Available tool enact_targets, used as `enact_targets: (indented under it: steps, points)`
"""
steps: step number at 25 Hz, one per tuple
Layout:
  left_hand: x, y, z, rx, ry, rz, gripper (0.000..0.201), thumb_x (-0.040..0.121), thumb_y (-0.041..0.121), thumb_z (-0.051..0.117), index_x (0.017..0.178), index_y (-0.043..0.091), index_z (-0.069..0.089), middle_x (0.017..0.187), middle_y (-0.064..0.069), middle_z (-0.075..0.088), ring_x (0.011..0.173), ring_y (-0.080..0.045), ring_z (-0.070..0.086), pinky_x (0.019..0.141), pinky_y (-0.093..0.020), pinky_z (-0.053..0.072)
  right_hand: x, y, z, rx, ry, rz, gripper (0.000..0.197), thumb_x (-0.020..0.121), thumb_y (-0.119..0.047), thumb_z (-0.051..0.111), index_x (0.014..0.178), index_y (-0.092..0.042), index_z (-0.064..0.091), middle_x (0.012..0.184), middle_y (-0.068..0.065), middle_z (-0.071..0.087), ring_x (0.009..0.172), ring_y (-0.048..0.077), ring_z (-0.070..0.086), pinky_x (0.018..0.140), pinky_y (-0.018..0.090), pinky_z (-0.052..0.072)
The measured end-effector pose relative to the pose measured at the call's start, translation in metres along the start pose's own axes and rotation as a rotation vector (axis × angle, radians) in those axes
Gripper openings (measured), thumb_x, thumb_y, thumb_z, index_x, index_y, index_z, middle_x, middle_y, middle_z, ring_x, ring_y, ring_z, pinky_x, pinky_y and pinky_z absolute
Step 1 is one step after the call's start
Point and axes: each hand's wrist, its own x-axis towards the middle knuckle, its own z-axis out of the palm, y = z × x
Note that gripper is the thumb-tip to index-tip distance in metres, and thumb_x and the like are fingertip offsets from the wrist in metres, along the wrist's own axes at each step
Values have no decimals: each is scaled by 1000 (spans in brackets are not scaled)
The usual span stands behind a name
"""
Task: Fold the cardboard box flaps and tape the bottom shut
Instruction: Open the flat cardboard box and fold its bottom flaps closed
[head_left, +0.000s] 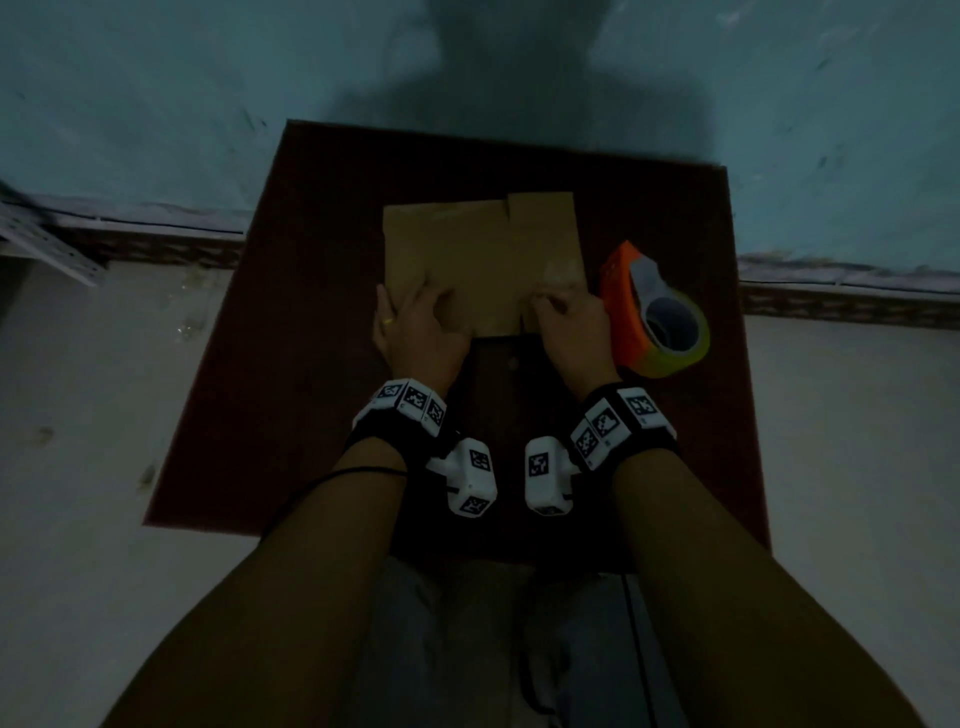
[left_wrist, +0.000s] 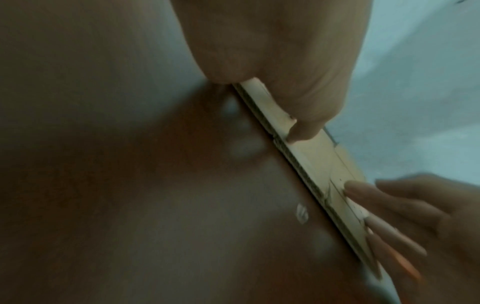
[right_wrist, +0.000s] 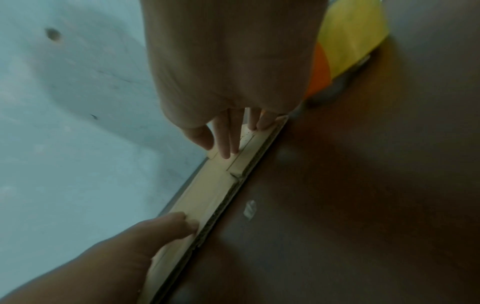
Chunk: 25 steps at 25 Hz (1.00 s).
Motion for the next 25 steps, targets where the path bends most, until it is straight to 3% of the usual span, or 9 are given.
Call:
enact_targets:
  steps: [3, 6, 10, 13, 15, 18, 20, 22, 25]
  points:
    - [-10, -8, 4, 28, 17, 0, 51, 93, 44, 72, 143, 43, 63, 173, 17, 36, 169, -28, 0, 131, -54, 0, -8, 8, 1, -50, 17, -5, 41, 88, -38, 59, 105, -10, 83, 106, 14, 78, 98, 30, 74, 86, 46, 62]
    - [-26, -21, -3, 30, 15, -4, 54, 96, 44, 71, 148, 44, 59, 176, 14, 32, 169, -31, -1, 131, -53, 3, -21, 4, -5, -116, 6, 78, 58, 83, -52, 58, 126, -18, 78, 136, 17, 68, 131, 34, 62, 109, 51, 53]
    - [-40, -27, -15, 67, -63, 0, 58, 97, 51, 67, 153, 48, 52, 178, 13, 28, 169, -31, -2, 131, -54, 6, -36, -3, -16, -149, -139, 159, 47, 102, -28, 67, 143, -6, 65, 145, 15, 61, 119, 27, 65, 91, 32, 53]
    - [-41, -28, -23, 70, -132, 9, 66, 92, 48, 70, 154, 51, 47, 179, 16, 22, 168, -30, -5, 131, -54, 3, -28, -1, -18, -183, -156, 199, 52, 100, -22, 71, 148, -6, 61, 147, 11, 60, 115, 22, 65, 80, 25, 52]
    - [-42, -29, -23, 67, -164, 9, 73, 88, 39, 74, 155, 51, 46, 179, 18, 18, 168, -28, -7, 131, -55, 2, -23, -4, -19, -167, -185, 248, 56, 96, -21, 74, 148, -7, 60, 144, 12, 63, 108, 22, 69, 76, 28, 57]
    - [-41, -26, -24, -15, -140, -26, 70, 87, 33, 75, 152, 49, 52, 178, 19, 21, 168, -25, -6, 132, -52, 0, -18, -5, -16, -172, -209, 251, 50, 96, -11, 73, 144, -6, 62, 135, 16, 67, 98, 22, 71, 67, 24, 57]
    - [-41, -26, -24, -39, -105, -32, 65, 87, 35, 76, 148, 48, 56, 177, 21, 25, 168, -25, -2, 132, -52, 2, -19, -5, -10, -199, -191, 224, 42, 96, -8, 73, 138, -6, 67, 135, 15, 66, 104, 25, 69, 80, 33, 61]
    - [-37, -26, -26, -51, -86, -28, 63, 86, 34, 76, 145, 50, 58, 175, 22, 28, 166, -26, 4, 131, -52, 5, -17, -2, -5, -242, -135, 200, 42, 94, -16, 75, 136, -10, 69, 145, 15, 59, 116, 32, 68, 96, 46, 62]
    - [-27, -26, -36, -79, -105, -32, 62, 86, 30, 78, 142, 50, 60, 174, 19, 28, 162, -30, 11, 127, -50, 11, -16, -7, 6, -332, -102, 158, 43, 97, -31, 74, 135, -13, 68, 151, 13, 48, 123, 34, 63, 102, 51, 58]
